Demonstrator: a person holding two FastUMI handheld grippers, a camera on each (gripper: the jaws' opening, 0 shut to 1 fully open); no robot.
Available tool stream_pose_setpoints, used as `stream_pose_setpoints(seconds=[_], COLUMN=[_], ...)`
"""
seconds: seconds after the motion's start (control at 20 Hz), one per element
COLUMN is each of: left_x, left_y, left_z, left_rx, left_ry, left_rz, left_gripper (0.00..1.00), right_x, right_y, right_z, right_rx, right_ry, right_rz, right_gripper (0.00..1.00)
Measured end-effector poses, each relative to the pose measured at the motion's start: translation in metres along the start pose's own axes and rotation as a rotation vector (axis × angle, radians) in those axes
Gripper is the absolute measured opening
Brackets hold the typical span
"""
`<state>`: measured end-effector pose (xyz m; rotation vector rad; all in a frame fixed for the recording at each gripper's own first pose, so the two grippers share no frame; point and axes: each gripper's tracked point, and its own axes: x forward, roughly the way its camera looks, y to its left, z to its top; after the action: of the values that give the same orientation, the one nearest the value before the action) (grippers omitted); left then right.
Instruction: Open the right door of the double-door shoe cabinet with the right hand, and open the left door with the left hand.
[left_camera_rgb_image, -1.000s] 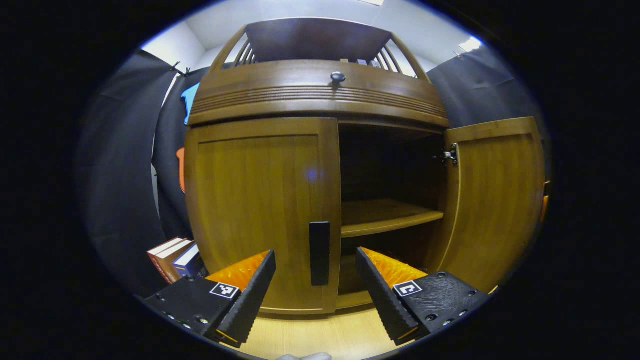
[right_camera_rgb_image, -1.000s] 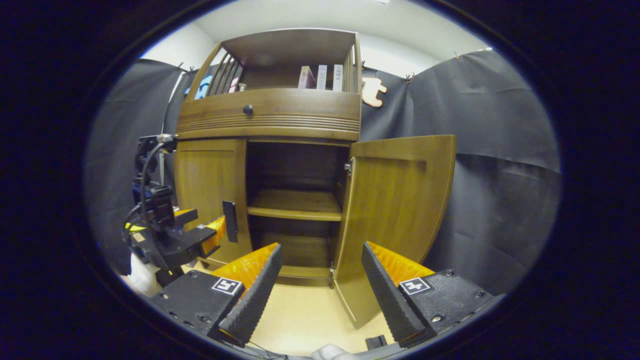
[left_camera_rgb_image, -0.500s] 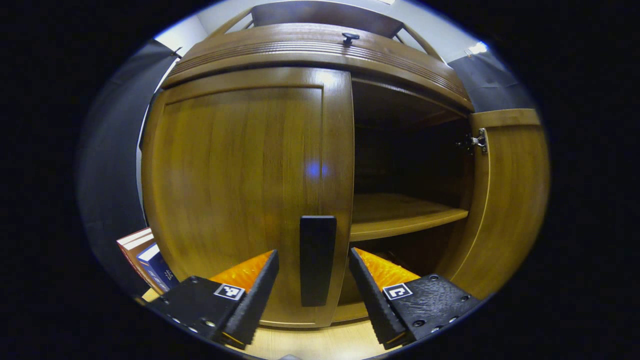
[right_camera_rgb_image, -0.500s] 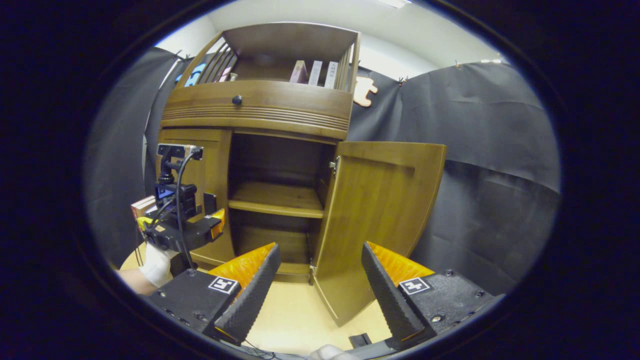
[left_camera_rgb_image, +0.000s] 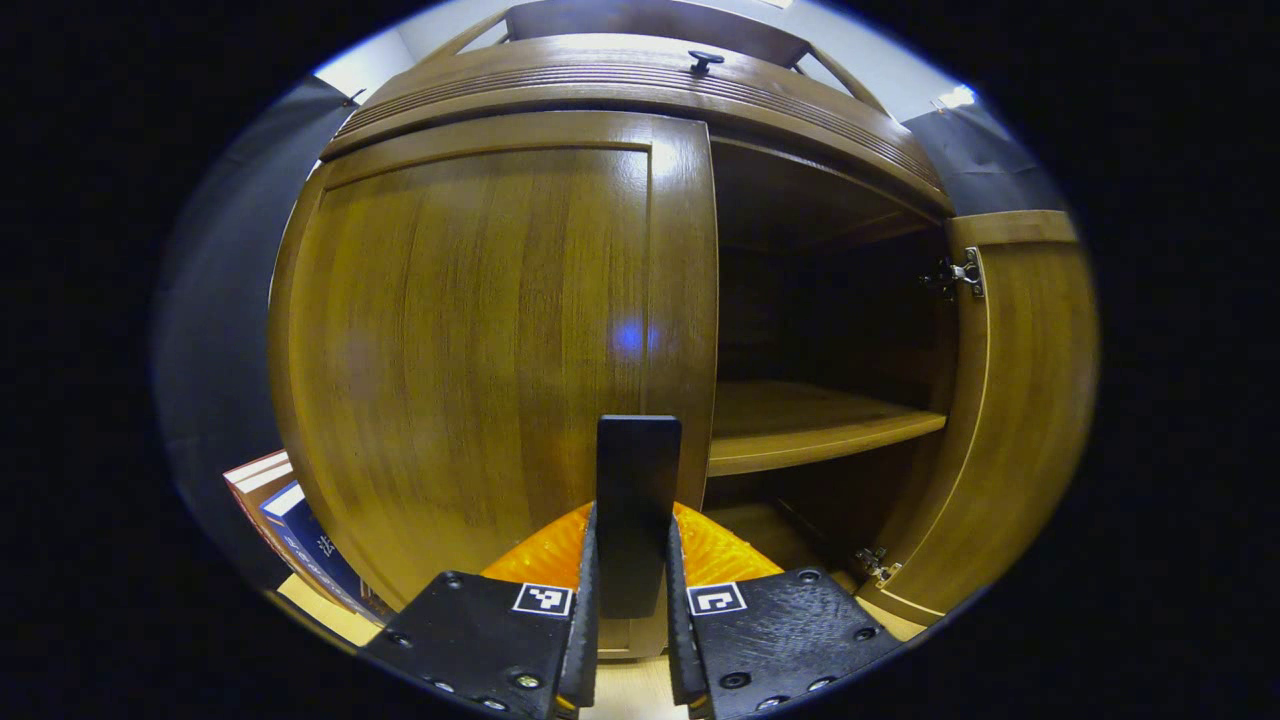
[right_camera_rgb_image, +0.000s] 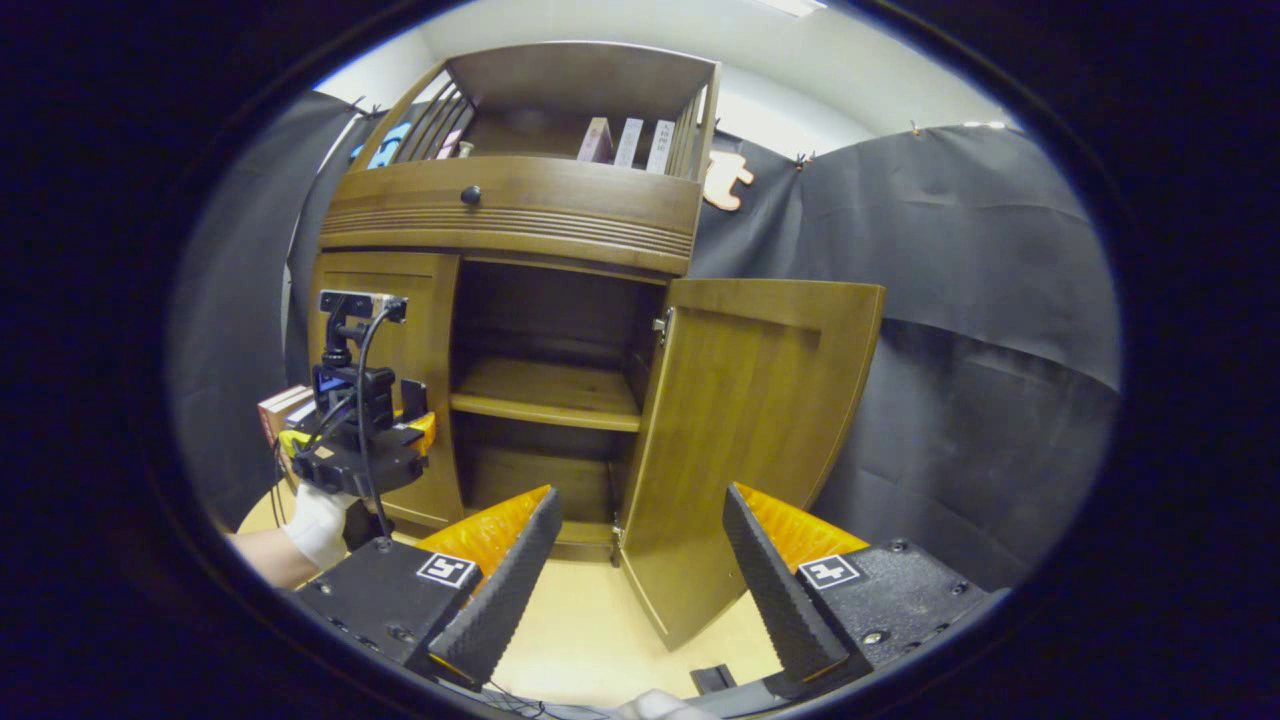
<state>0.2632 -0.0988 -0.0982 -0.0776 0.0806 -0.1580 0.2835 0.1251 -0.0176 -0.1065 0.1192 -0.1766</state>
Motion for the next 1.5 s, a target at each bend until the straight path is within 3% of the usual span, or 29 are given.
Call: stream_pose_setpoints(seconds=[0.05,0.8,1.25,1.5], left_x=[-0.002,-0.078,-0.135,-0.161], left_y=[-0.001,0.009,0.035,0.052], left_z=[0.000,-0.008,-0.011,-0.013], left_rx=[-0.004,-0.037,-0.055,-0.064], left_ry=[0.001,0.028,0.021,0.016], left_rz=[-0.009,-0.120,-0.101,-0.054], left_gripper=[0.28,0.28,0.28,0.28], right_x=[0.000,-0.016,-0.018,-0.021], right_y=[-0.001,0.018,0.044,0.057], right_z=[-0.001,-0.012,-0.017,-0.020], right_rx=[0.001,0.021,0.009,0.006], right_ry=[-0.001,-0.013,-0.021,-0.017], right_rz=[0.001,0.058,0.118,0.162], right_gripper=[1.00,1.00,1.00,1.00])
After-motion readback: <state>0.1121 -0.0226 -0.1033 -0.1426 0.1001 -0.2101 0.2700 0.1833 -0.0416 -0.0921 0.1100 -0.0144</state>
